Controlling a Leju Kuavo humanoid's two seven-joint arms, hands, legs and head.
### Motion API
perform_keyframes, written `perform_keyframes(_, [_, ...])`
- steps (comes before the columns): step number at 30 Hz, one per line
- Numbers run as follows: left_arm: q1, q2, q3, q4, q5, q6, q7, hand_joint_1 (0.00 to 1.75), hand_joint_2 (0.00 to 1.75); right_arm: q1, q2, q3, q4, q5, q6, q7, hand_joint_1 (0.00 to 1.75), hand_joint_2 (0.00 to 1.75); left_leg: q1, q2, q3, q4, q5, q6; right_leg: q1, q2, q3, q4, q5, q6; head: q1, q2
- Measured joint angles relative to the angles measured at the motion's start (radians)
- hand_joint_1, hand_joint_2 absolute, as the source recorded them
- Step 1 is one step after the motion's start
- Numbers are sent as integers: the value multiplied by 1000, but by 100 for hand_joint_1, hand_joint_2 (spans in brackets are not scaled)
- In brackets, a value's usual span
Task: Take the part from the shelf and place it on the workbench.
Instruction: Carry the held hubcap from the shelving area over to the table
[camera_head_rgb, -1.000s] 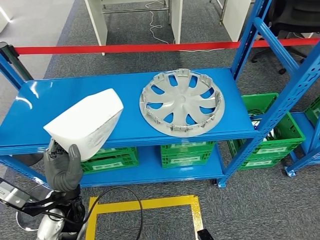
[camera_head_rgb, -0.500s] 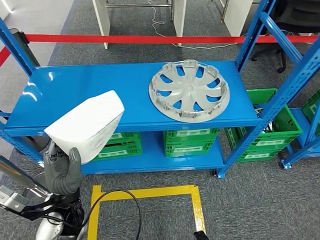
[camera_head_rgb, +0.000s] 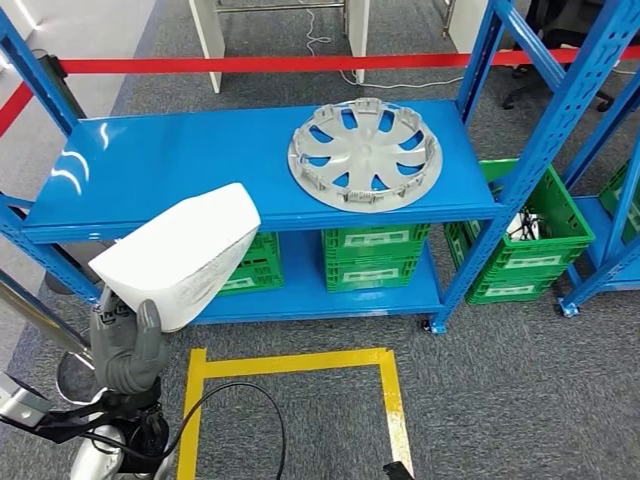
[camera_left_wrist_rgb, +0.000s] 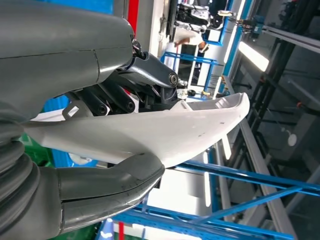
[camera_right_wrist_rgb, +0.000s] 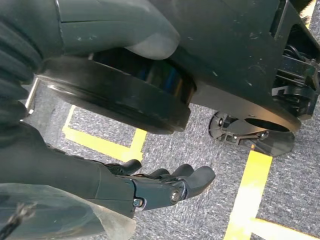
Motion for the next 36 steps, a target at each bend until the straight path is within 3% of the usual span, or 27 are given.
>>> perform_keyframes(2, [-3, -2, 0, 0, 1, -2, 0, 175, 175, -2, 3, 0, 0, 0, -1, 0, 0, 175, -3, -1, 81, -129, -7, 11, 2, 1, -17, 7, 15, 10, 1, 0])
perform_keyframes(3, [-4, -3, 0, 0, 2, -2, 0, 175, 175, -3, 4, 0, 0, 0, -1, -1, 0, 175, -6, -1, 96, -162, -16, 17, 3, 0, -22, 8, 24, 16, 1, 0])
perform_keyframes(5, [-4, -5, 1, 1, -2, -3, 0, 175, 175, -3, 6, -1, 0, 1, -1, -2, 0, 175, -7, -1, 89, -176, -8, 30, 1, 0, -29, 4, 39, 30, 1, 0])
perform_keyframes(6, [-5, -5, 1, 1, -5, -3, 0, 175, 175, -3, 6, -1, 0, 1, 0, -3, 0, 175, -6, 0, 80, -178, 2, 39, 0, 2, -38, 9, 30, 35, 1, 0])
perform_keyframes(8, [-5, -7, 2, 3, -12, -3, 0, 175, 175, -5, 6, -1, 0, 3, 1, -6, 0, 175, -3, 1, 59, -185, 24, 53, 0, 9, -65, 66, -39, 42, 4, 0])
perform_keyframes(10, [-5, -9, 3, 5, -17, -2, 2, 175, 175, -8, 6, -2, 0, 5, 2, -7, 0, 175, -5, -1, 32, -184, 46, 59, 1, 13, -98, 190, -126, 45, 7, 0])
perform_keyframes(11, [-5, -9, 3, 7, -18, -1, 2, 175, 175, -10, 6, -2, 0, 6, 2, -8, 0, 175, -6, -4, 19, -183, 56, 60, 1, 14, -107, 247, -143, 46, 7, 0])
perform_keyframes(12, [-5, -9, 4, 9, -20, -1, 3, 175, 175, -10, 6, -2, 0, 7, 2, -8, 0, 175, -7, -8, 6, -183, 67, 59, 1, 14, -103, 279, -137, 46, 7, 0])
perform_keyframes(13, [-4, -9, 4, 12, -21, 0, 3, 175, 175, -9, 6, -3, 0, 8, 2, -8, 0, 175, -7, -15, -6, -182, 76, 57, 1, 16, -83, 276, -114, 45, 8, 0])
perform_keyframes(15, [-5, -9, 4, 16, -24, 1, 4, 175, 175, -6, 6, -3, 0, 12, 2, -6, 0, 175, -7, -32, -26, -178, 91, 51, 1, 38, 3, 172, -66, 38, 8, 0])
perform_keyframes(17, [-8, -10, 5, 19, -27, 4, 6, 175, 175, -1, 6, -2, 0, 17, 2, -4, 0, 175, -9, -50, -43, -170, 104, 43, -1, 78, 100, 34, -66, 31, 8, 0])
perform_keyframes(18, [-10, -10, 5, 20, -28, 6, 9, 175, 175, 1, 6, -2, 0, 19, 2, -2, 0, 175, -10, -59, -52, -166, 112, 38, -2, 89, 127, -11, -77, 29, 8, 0])
perform_keyframes(20, [-13, -11, 6, 23, -29, 10, 16, 175, 175, 2, 8, -2, 1, 20, 2, 0, 0, 175, -11, -76, -68, -162, 127, 26, -4, 75, 133, -36, -88, 25, 9, 0])
perform_keyframes(22, [-14, -10, 6, 28, -30, 14, 19, 175, 175, 3, 10, -2, 2, 21, 1, 1, 0, 175, -11, -65, -88, -137, 110, 14, -7, 51, 128, -41, -83, 13, 6, 0])
perform_keyframes(25, [-18, -8, 6, 37, -36, 22, 24, 175, 175, 7, 11, -3, 2, 23, 2, 2, 0, 175, -8, -18, -148, 30, 5, 0, -6, 10, 121, -41, -74, 0, -5, 0])
perform_keyframes(26, [-19, -8, 6, 40, -39, 26, 27, 175, 175, 8, 11, -3, 2, 23, 1, 2, 0, 175, -6, -12, -166, 89, -20, -4, -4, -5, 119, -40, -73, -1, -6, 0])
perform_keyframes(27, [-18, -7, 6, 43, -42, 30, 31, 175, 175, 9, 11, -3, 2, 23, 1, 3, 0, 175, -4, -9, -171, 121, -27, -5, -4, -19, 116, -39, -73, -2, -6, 0])
perform_keyframes(28, [-18, -7, 6, 46, -43, 33, 33, 175, 175, 9, 11, -3, 2, 24, 1, 3, 0, 175, -3, -5, -158, 114, -15, -6, -3, -33, 114, -38, -73, -2, -6, 0])
perform_keyframes(29, [-18, -6, 6, 48, -44, 35, 36, 175, 175, 8, 11, -3, 2, 24, 0, 3, 0, 175, -2, 1, -127, 69, 11, -4, -2, -46, 114, -37, -73, -2, -6, 0])
perform_keyframes(30, [-18, -6, 6, 50, -44, 36, 37, 175, 175, 8, 12, -3, 2, 24, 0, 3, 0, 175, -3, 17, -84, 0, 41, 0, -1, -58, 114, -37, -74, -1, -6, 0])
perform_keyframes(32, [-20, -6, 6, 51, -43, 37, 39, 175, 175, 7, 12, -3, 2, 25, 1, 3, 0, 175, -13, 58, -16, -119, 69, 12, 3, -79, 114, -36, -75, 5, -5, 0])
perform_keyframes(34, [-21, -5, 6, 51, -43, 37, 40, 175, 175, 5, 13, -3, 2, 25, 1, 4, 0, 175, -23, 69, -1, -157, 63, 24, 7, -99, 113, -36, -75, 14, -5, 0])
perform_keyframes(35, [-21, -5, 6, 51, -43, 37, 40, 175, 175, 4, 14, -3, 2, 25, 1, 5, 0, 175, -22, 59, -4, -162, 64, 30, 8, -108, 115, -37, -76, 20, -5, 0])
perform_keyframes(36, [-21, -5, 6, 51, -43, 37, 40, 175, 175, 3, 14, -3, 2, 25, 1, 6, 0, 175, -19, 48, -5, -168, 66, 36, 7, -100, 113, -34, -83, 25, -5, 0])
